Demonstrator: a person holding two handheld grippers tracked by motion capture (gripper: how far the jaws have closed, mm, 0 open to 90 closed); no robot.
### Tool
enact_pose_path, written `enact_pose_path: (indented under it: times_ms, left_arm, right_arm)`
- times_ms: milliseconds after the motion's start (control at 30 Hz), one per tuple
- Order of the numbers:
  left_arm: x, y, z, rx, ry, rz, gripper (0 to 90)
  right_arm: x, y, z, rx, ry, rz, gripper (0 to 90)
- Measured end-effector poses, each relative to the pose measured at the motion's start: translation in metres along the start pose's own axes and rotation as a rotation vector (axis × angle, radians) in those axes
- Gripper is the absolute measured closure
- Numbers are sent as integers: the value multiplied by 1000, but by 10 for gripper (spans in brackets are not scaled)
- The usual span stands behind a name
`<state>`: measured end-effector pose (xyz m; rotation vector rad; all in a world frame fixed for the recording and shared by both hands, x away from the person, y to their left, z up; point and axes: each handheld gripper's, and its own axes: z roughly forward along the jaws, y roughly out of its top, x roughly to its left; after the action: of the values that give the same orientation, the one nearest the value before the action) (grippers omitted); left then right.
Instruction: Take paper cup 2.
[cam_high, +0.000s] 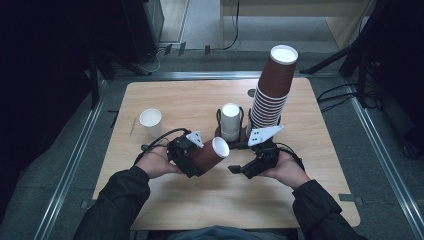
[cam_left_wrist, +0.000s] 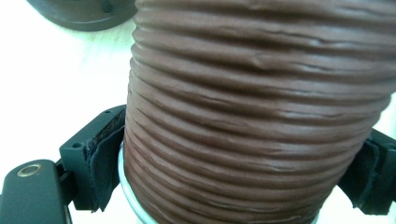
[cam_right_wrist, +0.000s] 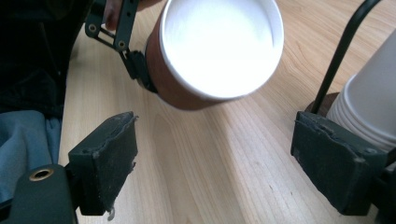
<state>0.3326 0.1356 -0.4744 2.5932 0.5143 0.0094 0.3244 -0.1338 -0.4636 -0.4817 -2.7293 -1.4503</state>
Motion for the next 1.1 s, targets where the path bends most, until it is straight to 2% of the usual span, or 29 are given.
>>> enact_pose_path:
  times_ms: [133, 300, 533, 633, 733, 867, 933, 1000, 1033, 1100]
  left_arm:
    - [-5, 3, 4, 6, -27, 16, 92]
    - [-16, 9, 11, 25, -59, 60, 91]
    - [-20, 13, 15, 27, -79, 79, 90]
    - [-21, 13, 15, 25, -90, 79, 87]
    - [-21, 12, 15, 22, -94, 75, 84]
    - [-21, 12, 13, -9, -77, 81, 55]
    - [-20, 12, 11, -33, -75, 52, 0]
    - [-19, 13, 8, -62, -60, 23, 0]
    - [-17, 13, 4, -86, -76, 16, 0]
    - [-17, 13, 3, -96, -78, 15, 0]
  right_arm:
    - [1, 3, 0, -5, 11, -4, 147]
    - [4, 7, 5, -15, 46, -19, 147]
    - [8, 13, 14, 11, 75, -21, 155]
    - [11, 15, 17, 26, 83, -43, 226]
    - [11, 16, 17, 34, 84, -41, 228]
    - [11, 17, 15, 33, 82, -49, 227]
    - [11, 17, 13, 19, 75, -55, 227]
    - [10, 16, 11, 16, 65, -59, 227]
    - [9, 15, 9, 2, 58, -59, 227]
    - [9, 14, 9, -5, 57, -61, 227]
